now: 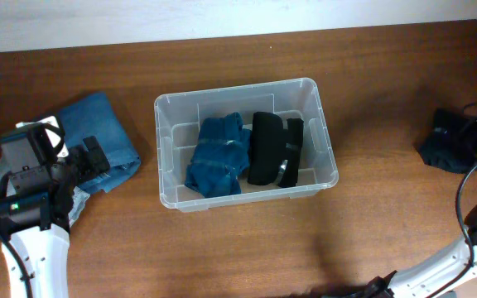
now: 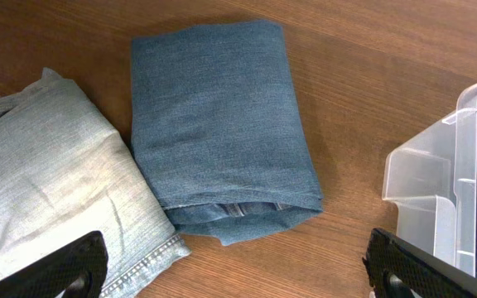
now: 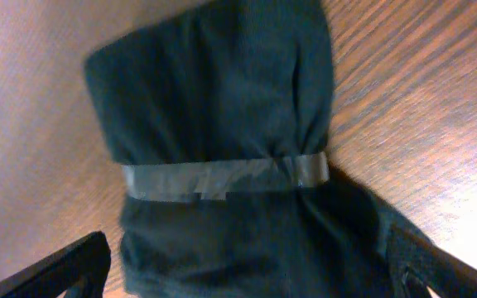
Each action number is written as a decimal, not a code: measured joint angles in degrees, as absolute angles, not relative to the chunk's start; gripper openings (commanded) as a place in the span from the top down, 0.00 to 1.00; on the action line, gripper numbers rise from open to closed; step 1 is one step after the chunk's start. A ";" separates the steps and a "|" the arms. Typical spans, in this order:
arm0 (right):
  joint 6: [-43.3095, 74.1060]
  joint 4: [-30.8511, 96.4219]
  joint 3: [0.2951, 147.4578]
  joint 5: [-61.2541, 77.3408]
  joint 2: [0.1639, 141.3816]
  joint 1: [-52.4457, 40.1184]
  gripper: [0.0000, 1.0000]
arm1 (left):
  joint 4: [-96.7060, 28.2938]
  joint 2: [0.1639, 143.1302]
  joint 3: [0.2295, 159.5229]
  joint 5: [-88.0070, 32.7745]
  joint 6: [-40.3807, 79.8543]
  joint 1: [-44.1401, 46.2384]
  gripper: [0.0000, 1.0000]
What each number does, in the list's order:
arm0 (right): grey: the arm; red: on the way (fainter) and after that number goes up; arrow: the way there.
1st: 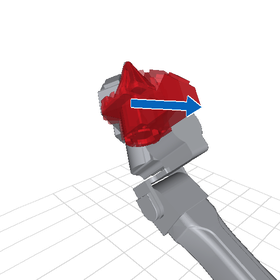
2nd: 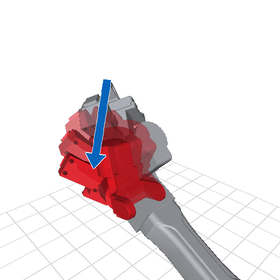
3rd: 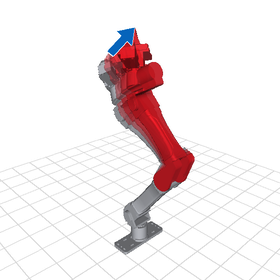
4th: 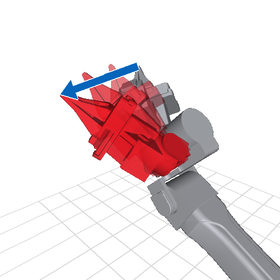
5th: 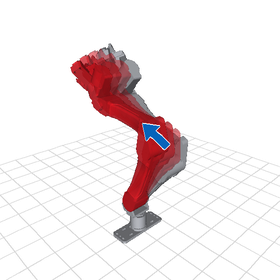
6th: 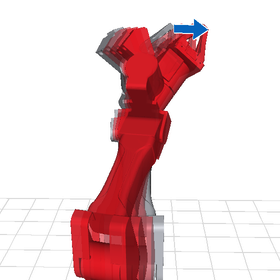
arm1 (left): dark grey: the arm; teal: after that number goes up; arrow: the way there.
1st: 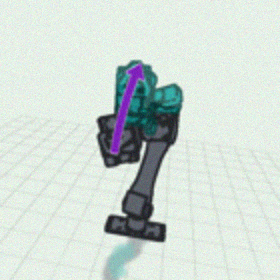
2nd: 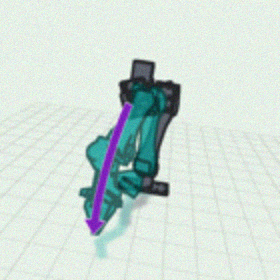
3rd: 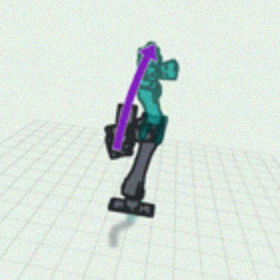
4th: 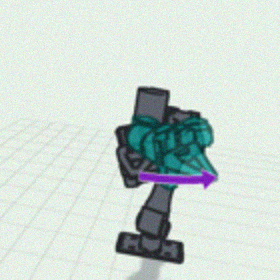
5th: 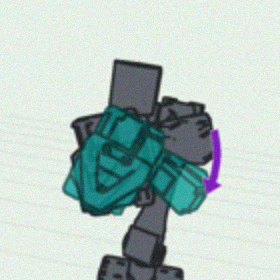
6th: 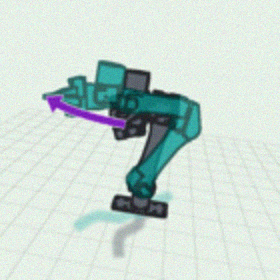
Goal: Pack container
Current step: 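Carry the black garment with the right gripper into the bin's right side, then grasp the remaining black garment with the right gripper and place it in the bin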
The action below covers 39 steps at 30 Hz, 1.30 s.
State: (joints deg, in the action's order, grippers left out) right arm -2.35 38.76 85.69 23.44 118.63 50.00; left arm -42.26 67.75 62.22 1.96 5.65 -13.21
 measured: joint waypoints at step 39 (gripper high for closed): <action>-1.54 68.34 104.38 35.38 101.08 -4.32 0.96 | -42.28 67.75 62.22 1.93 5.65 -13.21 0.01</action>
State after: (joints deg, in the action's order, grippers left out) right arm -1.54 68.34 104.38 35.38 101.08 -4.32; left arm -42.28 67.75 62.22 1.93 5.65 -13.21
